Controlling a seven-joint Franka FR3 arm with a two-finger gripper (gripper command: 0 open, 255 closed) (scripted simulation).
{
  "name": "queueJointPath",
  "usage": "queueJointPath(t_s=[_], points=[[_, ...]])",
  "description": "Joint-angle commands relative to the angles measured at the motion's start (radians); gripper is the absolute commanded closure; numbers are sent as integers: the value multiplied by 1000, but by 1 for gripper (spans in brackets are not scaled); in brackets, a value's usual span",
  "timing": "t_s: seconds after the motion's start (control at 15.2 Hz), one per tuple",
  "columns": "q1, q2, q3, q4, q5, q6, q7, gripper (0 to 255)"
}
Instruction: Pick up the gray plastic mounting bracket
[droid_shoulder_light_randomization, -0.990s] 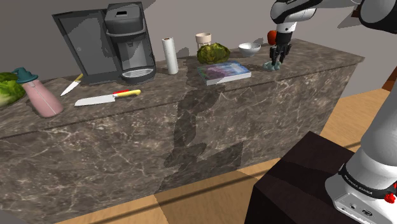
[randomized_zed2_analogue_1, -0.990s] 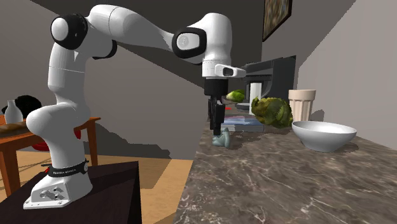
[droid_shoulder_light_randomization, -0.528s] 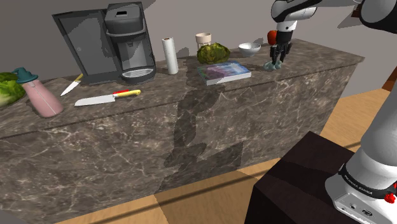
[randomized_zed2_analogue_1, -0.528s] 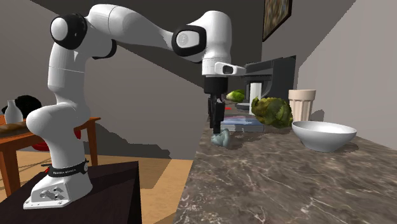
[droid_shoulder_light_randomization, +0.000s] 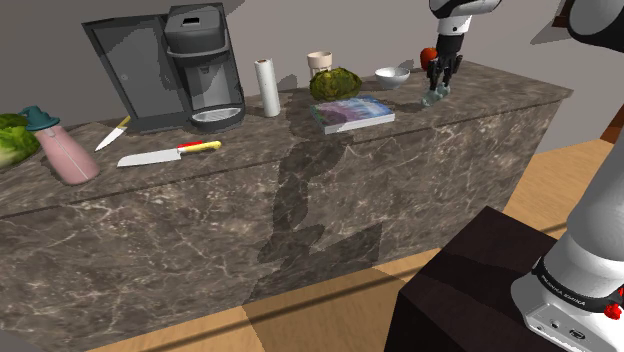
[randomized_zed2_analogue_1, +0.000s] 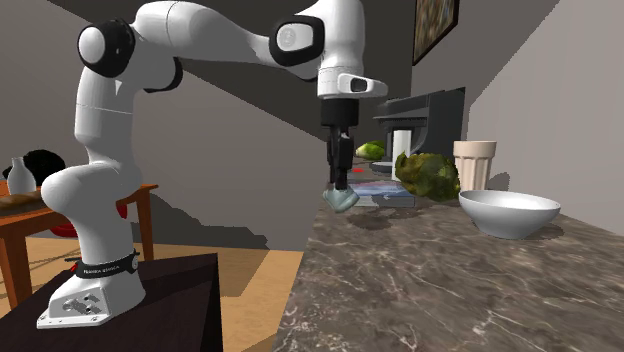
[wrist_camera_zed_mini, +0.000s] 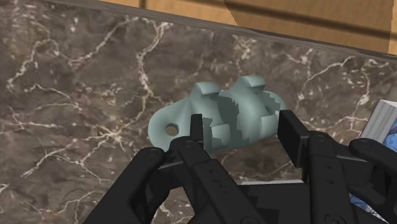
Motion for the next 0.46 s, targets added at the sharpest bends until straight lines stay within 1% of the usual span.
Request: queueJointPath(t_s=[0.0, 0.26, 0.4], points=[[-1, 0, 0, 27, 0, -28, 1, 255], [-3, 4, -1, 87, 0, -83, 2, 255], [-3, 5, -1, 89, 1, -85, 2, 255]])
